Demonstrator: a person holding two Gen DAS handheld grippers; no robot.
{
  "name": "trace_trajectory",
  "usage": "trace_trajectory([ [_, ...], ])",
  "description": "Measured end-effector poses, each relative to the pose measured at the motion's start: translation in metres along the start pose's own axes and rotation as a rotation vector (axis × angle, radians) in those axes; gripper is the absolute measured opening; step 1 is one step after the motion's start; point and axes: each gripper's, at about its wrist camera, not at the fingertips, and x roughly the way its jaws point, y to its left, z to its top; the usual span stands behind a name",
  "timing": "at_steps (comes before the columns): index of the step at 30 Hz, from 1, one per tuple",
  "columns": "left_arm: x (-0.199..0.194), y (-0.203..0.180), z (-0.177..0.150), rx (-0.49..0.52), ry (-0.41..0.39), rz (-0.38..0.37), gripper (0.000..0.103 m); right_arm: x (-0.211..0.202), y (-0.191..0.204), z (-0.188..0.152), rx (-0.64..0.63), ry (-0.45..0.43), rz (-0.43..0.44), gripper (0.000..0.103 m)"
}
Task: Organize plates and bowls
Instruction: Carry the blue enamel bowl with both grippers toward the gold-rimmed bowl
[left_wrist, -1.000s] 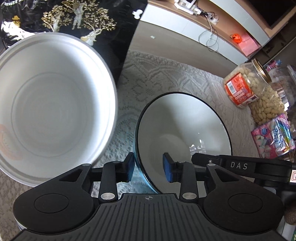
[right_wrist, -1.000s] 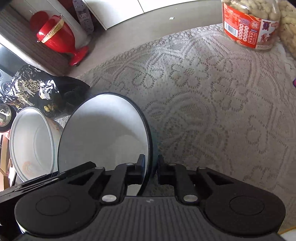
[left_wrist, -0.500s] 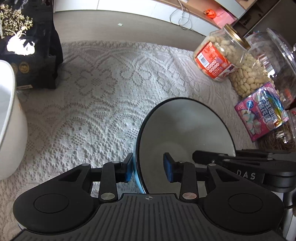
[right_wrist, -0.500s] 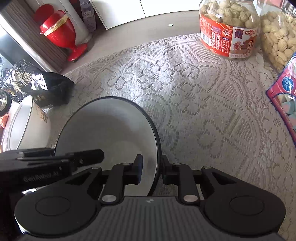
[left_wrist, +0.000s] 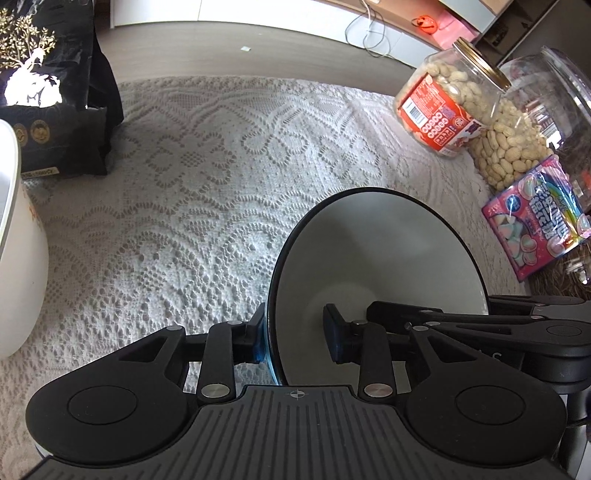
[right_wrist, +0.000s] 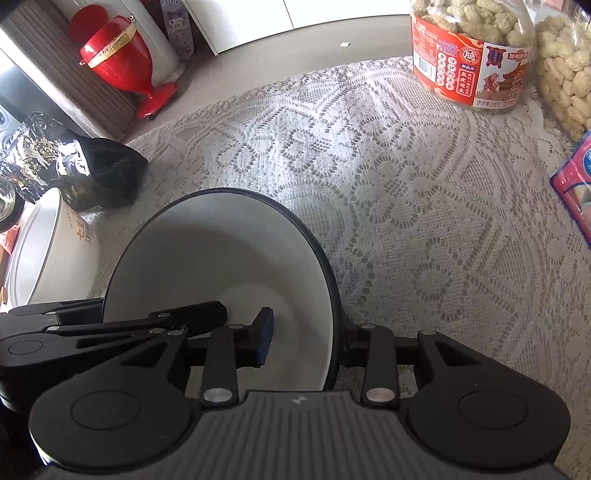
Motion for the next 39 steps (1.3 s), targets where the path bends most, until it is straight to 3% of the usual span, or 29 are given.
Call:
trace_trajectory([
  [30, -0.003, -0.003, -0.006, 0.021, -0.033, 0.011, 0.032, -0.007, 0.004, -0.004, 0.013, 0.004, -0.027, 0.034],
  [34, -0.013, -0.007, -0.004, 0.003, -0.03, -0.01, 0.032, -0.028, 0.007, -0.011, 0.006, -0.022, -0.041, 0.033],
  [39, -0.054, -0.037, -0.009, 0.042, -0.08, -0.065, 0.032, -0.083, 0.004, -0.019, 0.005, -0.105, -0.045, 0.033],
])
